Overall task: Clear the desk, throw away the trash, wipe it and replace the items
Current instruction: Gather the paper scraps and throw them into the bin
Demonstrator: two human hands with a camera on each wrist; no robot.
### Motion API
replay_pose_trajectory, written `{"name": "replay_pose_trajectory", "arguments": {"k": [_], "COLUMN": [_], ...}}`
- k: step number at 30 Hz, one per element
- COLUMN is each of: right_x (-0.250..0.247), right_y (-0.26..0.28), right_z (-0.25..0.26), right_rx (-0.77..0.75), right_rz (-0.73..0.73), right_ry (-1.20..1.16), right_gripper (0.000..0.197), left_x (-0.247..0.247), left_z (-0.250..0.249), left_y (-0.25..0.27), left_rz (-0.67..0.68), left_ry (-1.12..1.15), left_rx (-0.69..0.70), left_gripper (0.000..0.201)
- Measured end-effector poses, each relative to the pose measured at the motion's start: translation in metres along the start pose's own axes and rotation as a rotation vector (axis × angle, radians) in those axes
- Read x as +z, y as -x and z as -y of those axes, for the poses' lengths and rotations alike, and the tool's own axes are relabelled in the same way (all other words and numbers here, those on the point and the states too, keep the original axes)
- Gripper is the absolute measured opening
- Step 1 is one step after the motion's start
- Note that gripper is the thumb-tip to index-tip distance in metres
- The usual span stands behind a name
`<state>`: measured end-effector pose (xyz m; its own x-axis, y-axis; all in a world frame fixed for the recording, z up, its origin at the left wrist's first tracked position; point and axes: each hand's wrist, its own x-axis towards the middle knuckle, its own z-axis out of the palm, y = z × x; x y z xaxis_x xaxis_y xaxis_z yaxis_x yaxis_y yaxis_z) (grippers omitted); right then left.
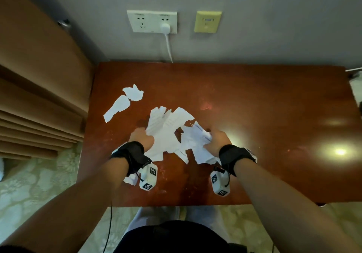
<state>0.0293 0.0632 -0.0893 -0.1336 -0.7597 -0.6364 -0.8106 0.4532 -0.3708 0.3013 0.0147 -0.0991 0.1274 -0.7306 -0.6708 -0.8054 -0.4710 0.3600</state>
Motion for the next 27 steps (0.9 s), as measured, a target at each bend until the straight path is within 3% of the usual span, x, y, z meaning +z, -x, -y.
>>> {"name": "replay_pose_trajectory", "arguments": {"k": [3,8,13,21,23,27], "right_x": [-0.029,-0.062,-0.079,-0.085,-0.085,-0.090], "right_y": [0.004,0.023,0.050,0.118,0.139,0.174], "right_z": [-0.017,-0.040,-0.039,-0.067,-0.084,-0.118], "right_rx": [0.056,0.160,0.161,0.137,0.140,0.113], "right_rz": [-0.017,-0.091,-0.159,-0.302,-0.340,-0.425], "right_ry": [-0.056,-0.207,-0.232,-0.446,-0.529,-0.621], "right_gripper": [0.023,0.028,0.021,0.005,0.010,0.030], "left_x": [-0.009,-0.016,-0.020,0.016,0.028,0.055], "left_z": [-0.010,-0.023,-0.058,-0.122,-0.135,-0.159], "left_y": [0.000,0.011,0.030,0.069,0.089,0.130], "left_rz": [-0.062,-0.060,-0.057,0.046,0.061,0.068], "left_ry": [0.065,0.037,-0.037,-0.081,-0.087,-0.108], "left_rx": [-0.023,0.026,0.169,0.370,0.400,0.474], "left_gripper": [0.017,0.020,0.003,0.036,0.040,0.022]}}
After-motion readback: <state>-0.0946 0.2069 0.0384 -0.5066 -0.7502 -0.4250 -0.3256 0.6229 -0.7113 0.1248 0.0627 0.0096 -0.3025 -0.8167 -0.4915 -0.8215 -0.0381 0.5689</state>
